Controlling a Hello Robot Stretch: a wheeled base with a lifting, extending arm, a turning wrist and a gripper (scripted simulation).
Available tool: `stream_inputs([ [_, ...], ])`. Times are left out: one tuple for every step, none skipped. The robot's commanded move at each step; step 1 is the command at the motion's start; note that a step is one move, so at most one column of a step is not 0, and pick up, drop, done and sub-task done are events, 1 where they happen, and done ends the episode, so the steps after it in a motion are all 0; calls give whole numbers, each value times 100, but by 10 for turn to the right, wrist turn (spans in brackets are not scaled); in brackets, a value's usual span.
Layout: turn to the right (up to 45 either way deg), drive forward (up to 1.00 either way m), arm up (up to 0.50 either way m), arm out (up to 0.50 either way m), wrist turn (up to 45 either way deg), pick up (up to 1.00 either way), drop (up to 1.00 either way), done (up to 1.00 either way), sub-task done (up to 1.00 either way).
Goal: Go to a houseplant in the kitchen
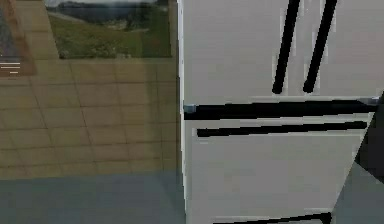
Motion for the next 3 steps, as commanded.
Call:
stream_inputs([
  [390,0,0,0,0,0,0,0,0],
  [0,5,0,0,0,0,0,0,0],
  [-450,0,0,0,0,0,0,0,0],
])
